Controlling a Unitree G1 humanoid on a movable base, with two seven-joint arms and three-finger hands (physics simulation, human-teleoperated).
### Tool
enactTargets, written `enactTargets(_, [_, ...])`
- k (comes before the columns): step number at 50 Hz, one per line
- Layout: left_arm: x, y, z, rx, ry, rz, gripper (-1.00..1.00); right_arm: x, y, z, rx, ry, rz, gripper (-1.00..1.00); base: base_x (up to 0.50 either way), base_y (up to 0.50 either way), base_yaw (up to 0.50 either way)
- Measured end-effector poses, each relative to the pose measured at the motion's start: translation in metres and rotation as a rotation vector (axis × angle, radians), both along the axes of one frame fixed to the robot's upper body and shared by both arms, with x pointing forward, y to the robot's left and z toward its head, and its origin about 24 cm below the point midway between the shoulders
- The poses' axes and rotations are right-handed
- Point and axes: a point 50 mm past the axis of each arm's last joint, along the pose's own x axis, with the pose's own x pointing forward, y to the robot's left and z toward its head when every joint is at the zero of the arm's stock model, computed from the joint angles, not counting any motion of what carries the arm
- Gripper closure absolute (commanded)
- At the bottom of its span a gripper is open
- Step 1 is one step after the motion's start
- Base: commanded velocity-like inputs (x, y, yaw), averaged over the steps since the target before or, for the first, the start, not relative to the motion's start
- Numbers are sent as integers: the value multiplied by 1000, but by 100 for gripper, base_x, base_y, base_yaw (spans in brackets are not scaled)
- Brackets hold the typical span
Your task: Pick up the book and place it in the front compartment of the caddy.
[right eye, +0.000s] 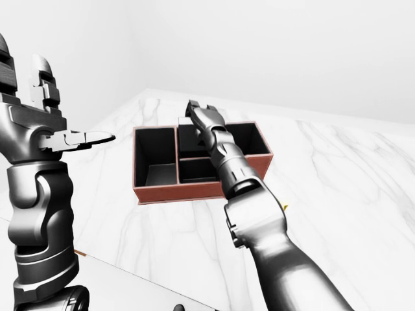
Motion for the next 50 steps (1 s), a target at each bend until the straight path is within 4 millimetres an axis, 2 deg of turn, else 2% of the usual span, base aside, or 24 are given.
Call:
enactTargets(21, [0, -1, -1, 3, 0, -2, -100, -4, -1, -19, -12, 4, -1, 100, 0, 0, 0])
enactTargets(50, [2, -2, -3, 6, 14, -5, -100, -1, -6, -10, -50, -64, -28, 100, 0, 0, 0])
